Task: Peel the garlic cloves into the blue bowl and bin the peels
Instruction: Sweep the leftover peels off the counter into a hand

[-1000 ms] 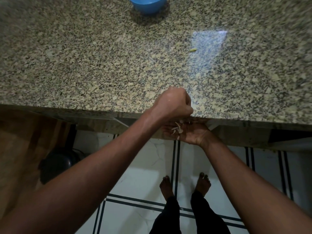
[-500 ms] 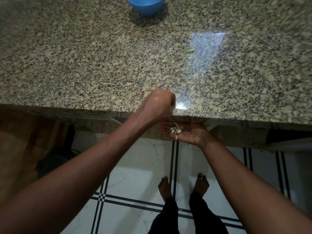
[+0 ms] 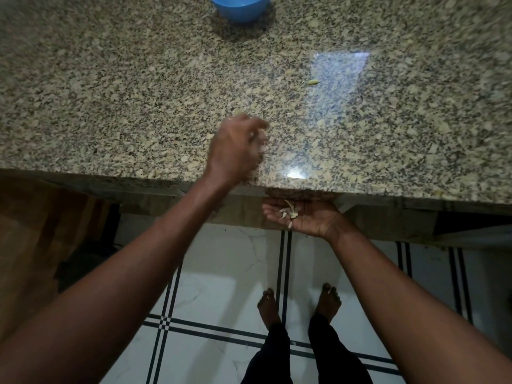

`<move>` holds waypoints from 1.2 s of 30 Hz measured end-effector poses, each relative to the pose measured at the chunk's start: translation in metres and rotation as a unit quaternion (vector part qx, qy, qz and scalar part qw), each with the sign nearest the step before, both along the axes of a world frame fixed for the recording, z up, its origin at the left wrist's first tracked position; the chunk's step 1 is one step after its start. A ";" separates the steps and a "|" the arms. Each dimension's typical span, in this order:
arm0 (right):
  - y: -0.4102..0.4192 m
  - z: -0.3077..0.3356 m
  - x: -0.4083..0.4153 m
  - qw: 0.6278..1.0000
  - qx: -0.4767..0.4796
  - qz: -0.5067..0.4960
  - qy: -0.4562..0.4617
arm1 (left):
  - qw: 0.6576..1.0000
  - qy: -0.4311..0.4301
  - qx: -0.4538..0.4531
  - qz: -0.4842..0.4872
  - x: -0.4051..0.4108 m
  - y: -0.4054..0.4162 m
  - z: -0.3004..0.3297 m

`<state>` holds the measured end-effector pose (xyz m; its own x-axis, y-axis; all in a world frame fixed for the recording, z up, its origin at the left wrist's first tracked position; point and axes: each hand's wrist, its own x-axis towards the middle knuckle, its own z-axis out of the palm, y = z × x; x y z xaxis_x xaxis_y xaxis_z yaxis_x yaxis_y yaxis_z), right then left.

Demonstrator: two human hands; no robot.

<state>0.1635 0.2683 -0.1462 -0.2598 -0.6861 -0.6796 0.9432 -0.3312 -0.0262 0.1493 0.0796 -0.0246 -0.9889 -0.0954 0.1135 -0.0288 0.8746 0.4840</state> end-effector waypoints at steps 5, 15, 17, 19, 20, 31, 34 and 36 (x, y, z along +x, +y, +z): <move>0.000 0.003 0.001 1.000 0.006 0.002 0.026 | 0.979 -0.145 -0.141 -0.019 -0.010 -0.043 -0.039; -0.001 0.004 0.002 0.999 0.034 -0.011 0.027 | 0.997 0.074 -0.009 0.010 0.024 -0.029 -0.029; -0.002 0.005 0.002 0.999 0.040 -0.007 0.019 | 0.991 0.049 -0.068 0.105 0.013 -0.051 -0.034; -0.003 0.005 0.003 0.999 0.045 -0.007 0.020 | 0.989 -0.051 -0.111 0.086 0.011 -0.048 -0.046; -0.003 0.006 0.004 0.999 0.043 -0.008 0.024 | 0.986 -0.089 -0.130 0.061 0.015 -0.039 -0.052; 0.003 0.014 0.007 0.991 0.044 -0.055 0.113 | 0.980 0.014 0.145 -0.136 0.074 0.046 -0.018; 0.003 0.005 0.005 0.993 0.054 -0.025 0.104 | 0.989 0.023 0.138 -0.058 0.049 0.031 -0.016; 0.004 0.001 0.004 0.994 0.055 -0.013 0.093 | 0.992 -0.013 0.088 -0.093 0.038 0.029 -0.022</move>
<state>0.1676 0.2726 -0.1453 -0.4053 -0.6010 -0.6888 0.9095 -0.3415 -0.2371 0.1870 0.1082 -0.0463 -0.9937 0.0731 0.0852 0.1106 0.7674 0.6315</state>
